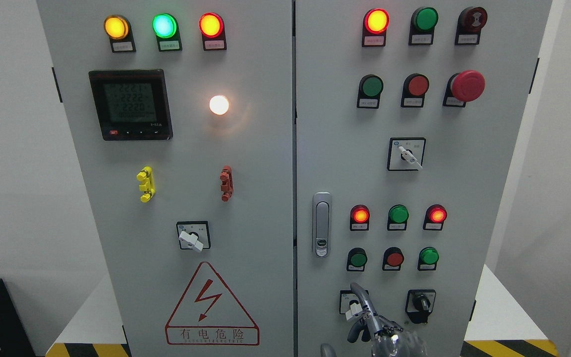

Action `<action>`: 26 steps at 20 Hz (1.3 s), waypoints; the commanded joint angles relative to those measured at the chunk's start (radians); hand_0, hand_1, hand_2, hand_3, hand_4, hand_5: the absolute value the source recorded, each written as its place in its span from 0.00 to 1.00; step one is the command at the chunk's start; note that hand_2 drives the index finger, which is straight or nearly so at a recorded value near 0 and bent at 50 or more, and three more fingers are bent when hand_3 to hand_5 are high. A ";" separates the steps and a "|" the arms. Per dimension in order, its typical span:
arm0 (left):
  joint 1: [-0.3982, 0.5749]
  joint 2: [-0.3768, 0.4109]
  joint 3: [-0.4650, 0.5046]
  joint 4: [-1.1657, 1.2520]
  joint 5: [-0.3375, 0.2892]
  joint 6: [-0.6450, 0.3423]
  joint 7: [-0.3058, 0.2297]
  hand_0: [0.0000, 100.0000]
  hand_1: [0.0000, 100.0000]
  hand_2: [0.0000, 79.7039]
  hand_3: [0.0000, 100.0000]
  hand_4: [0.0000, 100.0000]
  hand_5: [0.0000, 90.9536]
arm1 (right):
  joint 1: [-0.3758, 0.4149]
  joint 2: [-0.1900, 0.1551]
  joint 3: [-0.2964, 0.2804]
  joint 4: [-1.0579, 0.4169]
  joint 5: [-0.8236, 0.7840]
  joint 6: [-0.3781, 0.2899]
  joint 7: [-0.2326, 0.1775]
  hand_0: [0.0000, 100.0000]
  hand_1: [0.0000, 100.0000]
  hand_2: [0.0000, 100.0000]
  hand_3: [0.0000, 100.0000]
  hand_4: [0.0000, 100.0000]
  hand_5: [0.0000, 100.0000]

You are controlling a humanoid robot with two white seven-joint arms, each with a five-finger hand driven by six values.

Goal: Release door handle
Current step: 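Reach the right hand up toward the silver door latch handle, then close the right hand fingers around the silver latch handle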

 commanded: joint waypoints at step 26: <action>0.000 0.000 -0.021 -0.020 0.000 0.000 0.000 0.00 0.00 0.03 0.10 0.01 0.00 | -0.223 0.006 0.044 0.215 0.337 0.128 0.048 0.48 0.30 0.00 0.92 0.87 0.93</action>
